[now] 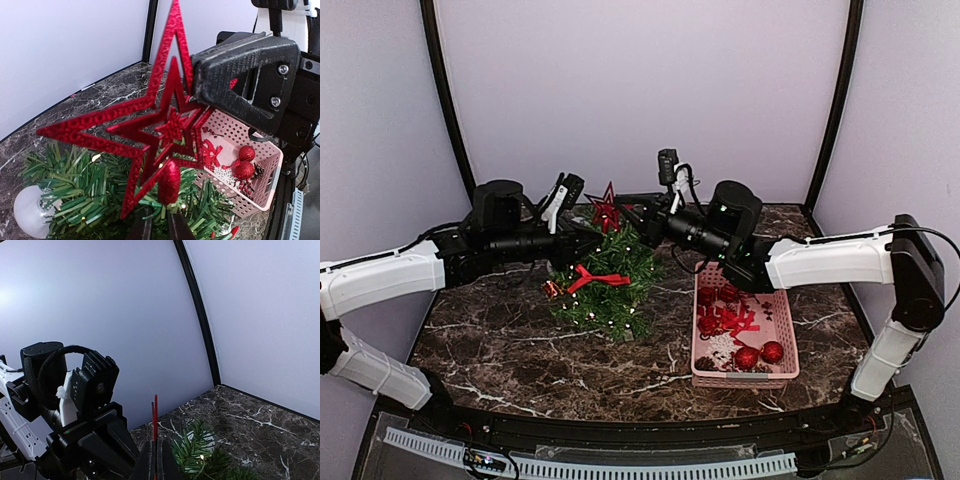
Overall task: Decorate the small christmas tree
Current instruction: Insert the ornament star at the top of the tree, then pick up the ornament deer from the bin.
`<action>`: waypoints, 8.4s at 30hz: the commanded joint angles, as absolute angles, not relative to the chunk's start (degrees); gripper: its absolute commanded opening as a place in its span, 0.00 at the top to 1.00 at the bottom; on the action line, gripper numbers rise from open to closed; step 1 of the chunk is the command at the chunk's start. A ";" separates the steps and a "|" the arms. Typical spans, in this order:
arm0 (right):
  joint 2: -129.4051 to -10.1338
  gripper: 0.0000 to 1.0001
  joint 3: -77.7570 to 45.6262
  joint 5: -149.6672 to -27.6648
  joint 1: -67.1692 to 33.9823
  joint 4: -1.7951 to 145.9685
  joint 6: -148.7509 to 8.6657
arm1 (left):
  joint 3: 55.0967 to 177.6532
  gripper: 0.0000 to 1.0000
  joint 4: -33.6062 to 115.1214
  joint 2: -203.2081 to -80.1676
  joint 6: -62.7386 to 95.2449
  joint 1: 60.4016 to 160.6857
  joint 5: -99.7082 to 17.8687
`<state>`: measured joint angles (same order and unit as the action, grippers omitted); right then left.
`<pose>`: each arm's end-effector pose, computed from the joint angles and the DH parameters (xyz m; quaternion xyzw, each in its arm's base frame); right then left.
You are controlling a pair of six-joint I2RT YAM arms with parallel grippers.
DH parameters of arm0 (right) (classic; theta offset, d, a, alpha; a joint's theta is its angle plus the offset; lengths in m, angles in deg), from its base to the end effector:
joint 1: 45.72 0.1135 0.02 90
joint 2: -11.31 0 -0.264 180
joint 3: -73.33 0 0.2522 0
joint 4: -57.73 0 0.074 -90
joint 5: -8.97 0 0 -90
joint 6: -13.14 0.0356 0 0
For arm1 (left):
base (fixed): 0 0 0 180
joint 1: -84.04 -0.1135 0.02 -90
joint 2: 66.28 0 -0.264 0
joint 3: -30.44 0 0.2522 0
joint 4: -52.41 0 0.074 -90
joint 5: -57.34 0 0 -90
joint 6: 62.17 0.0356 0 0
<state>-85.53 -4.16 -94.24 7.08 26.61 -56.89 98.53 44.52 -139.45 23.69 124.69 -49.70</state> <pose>0.2328 0.3202 0.3142 -0.2627 0.5759 0.5156 0.5774 0.2209 -0.2034 0.3196 0.3300 0.7060 -0.3418 0.5252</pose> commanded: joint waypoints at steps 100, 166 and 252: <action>-80.98 0.77 -3.55 -87.06 11.23 34.60 -64.00 | 103.30 0.80 36.28 -139.53 12.61 120.34 -46.33; -78.54 0.71 14.01 -92.06 -18.55 81.53 -51.13 | 83.15 0.28 22.14 -108.69 17.43 102.02 -41.04; -58.31 1.00 28.02 -92.04 -22.25 75.89 -45.09 | 80.68 0.35 24.35 -107.67 17.94 102.15 -43.57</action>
<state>-57.77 28.11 -94.85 -22.48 78.54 -44.21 81.64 23.58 -108.21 17.57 102.26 -43.14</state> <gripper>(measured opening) 0.006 0.654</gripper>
